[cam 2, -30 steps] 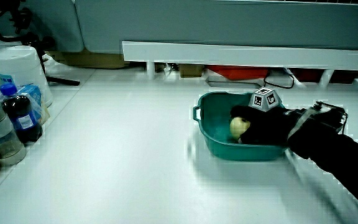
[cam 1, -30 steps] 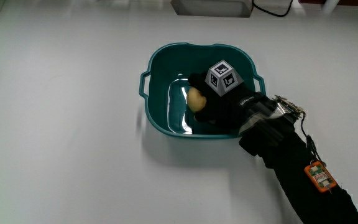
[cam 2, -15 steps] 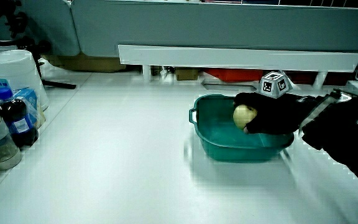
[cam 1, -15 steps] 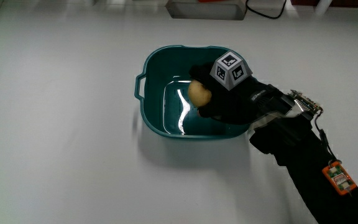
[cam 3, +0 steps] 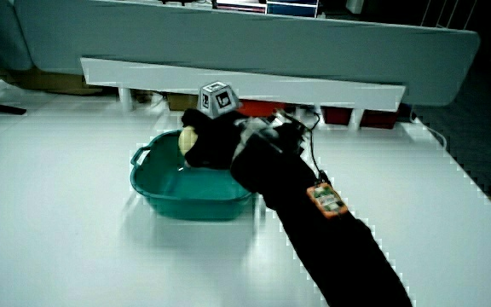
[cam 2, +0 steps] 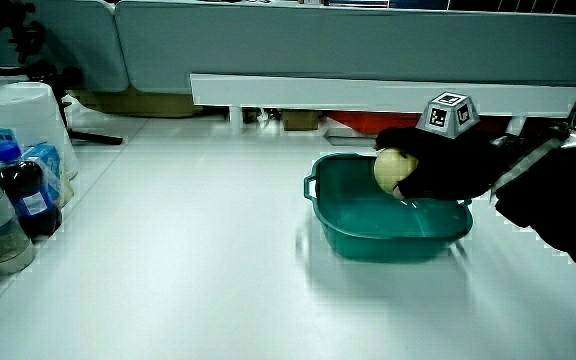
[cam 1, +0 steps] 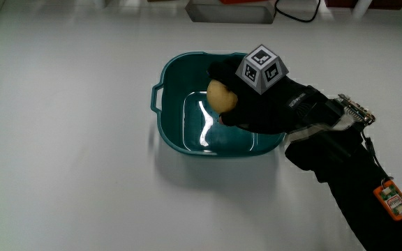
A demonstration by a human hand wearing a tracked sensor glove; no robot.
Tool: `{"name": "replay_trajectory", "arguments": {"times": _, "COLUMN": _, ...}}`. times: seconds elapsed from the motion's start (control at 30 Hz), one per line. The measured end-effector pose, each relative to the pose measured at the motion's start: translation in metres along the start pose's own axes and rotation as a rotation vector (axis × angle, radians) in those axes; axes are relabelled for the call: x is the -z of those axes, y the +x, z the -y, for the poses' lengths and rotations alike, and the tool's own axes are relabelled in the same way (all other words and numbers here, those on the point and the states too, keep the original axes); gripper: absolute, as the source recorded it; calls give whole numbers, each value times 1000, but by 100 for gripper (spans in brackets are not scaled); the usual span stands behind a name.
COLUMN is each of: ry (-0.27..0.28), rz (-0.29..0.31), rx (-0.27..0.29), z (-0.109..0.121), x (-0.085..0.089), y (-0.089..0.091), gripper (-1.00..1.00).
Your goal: Pick pear from plate
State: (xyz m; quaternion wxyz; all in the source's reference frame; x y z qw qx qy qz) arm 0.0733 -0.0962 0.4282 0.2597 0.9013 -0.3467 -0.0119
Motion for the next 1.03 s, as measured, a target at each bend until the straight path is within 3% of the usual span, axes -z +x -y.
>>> {"name": "replay_trajectory", "arguments": {"times": 0.5, "ry": 5, "rz": -12, "rx": -26, "z": 7, "x": 0, "y": 0, "gripper": 100}}
{"name": "replay_trajectory", "arguments": {"times": 1.03, "ry": 59, "rz": -1, "rx": -178, "z": 47, "x": -6, "y": -38, "gripper": 100}}
